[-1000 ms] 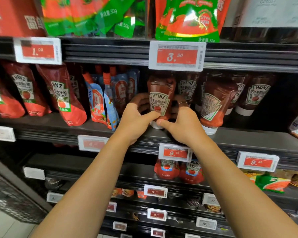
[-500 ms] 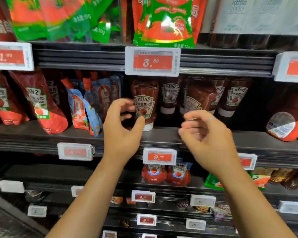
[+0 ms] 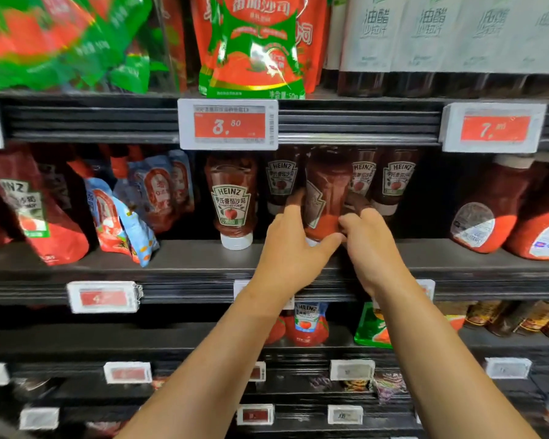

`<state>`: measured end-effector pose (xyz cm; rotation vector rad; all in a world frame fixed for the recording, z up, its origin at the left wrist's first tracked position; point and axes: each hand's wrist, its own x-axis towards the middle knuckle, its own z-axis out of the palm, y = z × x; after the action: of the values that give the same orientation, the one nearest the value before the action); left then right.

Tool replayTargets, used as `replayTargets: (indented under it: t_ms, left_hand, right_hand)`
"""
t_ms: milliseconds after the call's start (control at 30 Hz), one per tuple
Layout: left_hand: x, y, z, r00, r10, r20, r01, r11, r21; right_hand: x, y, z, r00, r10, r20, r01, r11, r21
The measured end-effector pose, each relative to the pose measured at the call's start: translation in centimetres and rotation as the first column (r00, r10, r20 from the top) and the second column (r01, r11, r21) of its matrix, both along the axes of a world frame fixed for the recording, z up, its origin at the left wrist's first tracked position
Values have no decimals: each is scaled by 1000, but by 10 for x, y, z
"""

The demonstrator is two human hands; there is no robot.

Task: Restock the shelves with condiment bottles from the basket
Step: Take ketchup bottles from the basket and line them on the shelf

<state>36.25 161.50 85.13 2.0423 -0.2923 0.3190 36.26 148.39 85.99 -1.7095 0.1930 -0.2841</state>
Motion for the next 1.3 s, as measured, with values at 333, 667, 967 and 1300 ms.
replayTargets:
  t_ms: [333,667,967,1300]
  left_hand:
    - [23,32,10,971,-187,-150,187,982,-14]
    - [-6,50,22,995,51,85,-68,976,208]
    - [-14,93,48,828,276,487,-515,717,470]
    - [14,113,40,917,112,384,-302,823,481]
  right_hand:
    - [-12,-8,2,942,230,243,-177,959,-221]
    - [10,-2,23,869,302,391,-60,850,-523]
    - [11,20,17,963,196,184,-14,722,-692]
    - [32,46,15,955,173,242,91,605,-791]
